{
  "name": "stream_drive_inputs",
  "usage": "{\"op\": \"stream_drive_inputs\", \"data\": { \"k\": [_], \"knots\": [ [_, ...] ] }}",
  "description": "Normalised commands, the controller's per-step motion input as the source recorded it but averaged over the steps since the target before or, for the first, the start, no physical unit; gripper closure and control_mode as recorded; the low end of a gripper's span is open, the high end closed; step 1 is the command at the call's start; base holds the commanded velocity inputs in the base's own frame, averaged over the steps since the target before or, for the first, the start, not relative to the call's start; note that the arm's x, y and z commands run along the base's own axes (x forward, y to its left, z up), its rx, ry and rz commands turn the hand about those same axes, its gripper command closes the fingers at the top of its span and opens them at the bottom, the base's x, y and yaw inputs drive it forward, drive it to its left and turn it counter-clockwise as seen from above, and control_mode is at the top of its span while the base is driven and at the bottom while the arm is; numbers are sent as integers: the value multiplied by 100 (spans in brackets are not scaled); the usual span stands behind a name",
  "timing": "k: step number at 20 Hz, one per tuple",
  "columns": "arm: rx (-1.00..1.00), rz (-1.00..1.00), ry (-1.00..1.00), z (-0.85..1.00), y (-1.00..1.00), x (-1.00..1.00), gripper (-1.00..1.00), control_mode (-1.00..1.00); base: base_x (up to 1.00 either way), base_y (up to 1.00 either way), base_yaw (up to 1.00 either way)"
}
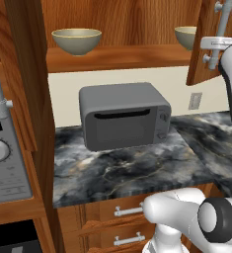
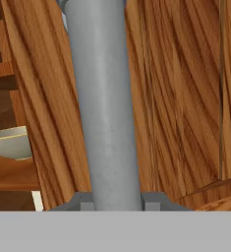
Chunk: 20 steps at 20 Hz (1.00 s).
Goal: Move the bowls from the cabinet to the plates on the dining table.
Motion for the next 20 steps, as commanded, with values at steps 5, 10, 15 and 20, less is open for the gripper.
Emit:
{"op": "stream_drive_inputs", "data": {
  "k": [5,10,15,20],
  "knots": [
    [-4,0,-5,-9,-22,-62,100,-100,0,0,0],
    [-4,0,-4,-10,-25,-62,100,-100,0,0,0],
    [-3,0,-3,-15,-26,-62,100,-100,0,0,0],
    [-3,0,-2,-21,-18,-62,100,-100,0,0,0]
  ]
}}
